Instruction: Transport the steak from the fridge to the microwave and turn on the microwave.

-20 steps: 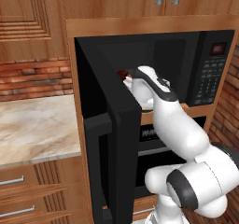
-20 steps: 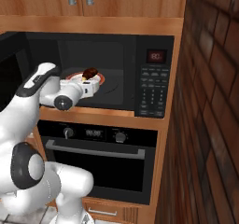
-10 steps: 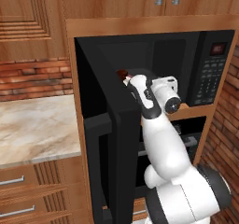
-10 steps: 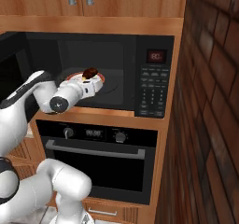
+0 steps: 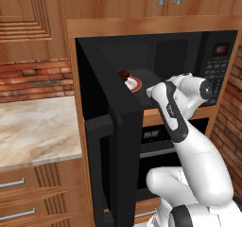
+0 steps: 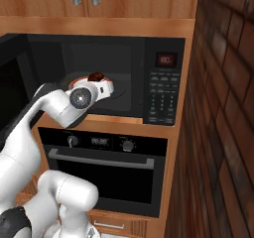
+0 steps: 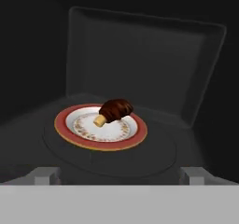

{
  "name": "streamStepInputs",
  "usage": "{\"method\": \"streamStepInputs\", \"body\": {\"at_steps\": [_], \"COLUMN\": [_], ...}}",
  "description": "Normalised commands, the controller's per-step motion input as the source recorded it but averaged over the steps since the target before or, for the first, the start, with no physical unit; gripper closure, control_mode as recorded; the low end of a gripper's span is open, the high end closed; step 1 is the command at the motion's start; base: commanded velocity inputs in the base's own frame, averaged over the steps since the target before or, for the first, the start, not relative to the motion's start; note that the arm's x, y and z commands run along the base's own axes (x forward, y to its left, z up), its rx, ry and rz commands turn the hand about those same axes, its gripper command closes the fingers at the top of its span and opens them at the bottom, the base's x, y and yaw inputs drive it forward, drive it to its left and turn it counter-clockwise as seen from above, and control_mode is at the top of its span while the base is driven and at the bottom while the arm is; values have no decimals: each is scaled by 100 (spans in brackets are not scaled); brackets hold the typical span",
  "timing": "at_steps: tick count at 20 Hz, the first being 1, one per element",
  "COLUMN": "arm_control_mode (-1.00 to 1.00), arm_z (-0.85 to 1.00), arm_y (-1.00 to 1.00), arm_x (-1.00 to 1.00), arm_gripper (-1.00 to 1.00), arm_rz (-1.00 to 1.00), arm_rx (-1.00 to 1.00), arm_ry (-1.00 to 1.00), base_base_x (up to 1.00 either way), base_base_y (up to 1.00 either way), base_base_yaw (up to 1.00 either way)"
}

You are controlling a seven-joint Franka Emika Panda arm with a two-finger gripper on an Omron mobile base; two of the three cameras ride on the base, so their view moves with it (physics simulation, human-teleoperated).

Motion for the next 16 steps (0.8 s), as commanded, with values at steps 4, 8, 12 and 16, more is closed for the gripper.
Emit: {"method": "streamStepInputs", "body": {"at_steps": [4, 8, 12, 16], "arm_control_mode": [-100, -100, -100, -100], "arm_z": [19, 29, 8, 0], "arm_y": [32, 6, 0, 0], "arm_x": [-94, -100, -100, -100], "arm_gripper": [-100, -100, -100, -100], "arm_rz": [34, 13, 0, -1], "arm_rx": [-2, 0, 0, -7], "arm_ry": [28, 9, -9, -34], "base_base_x": [0, 0, 0, 0], "base_base_y": [0, 0, 0, 0], "base_base_yaw": [0, 0, 0, 0]}}
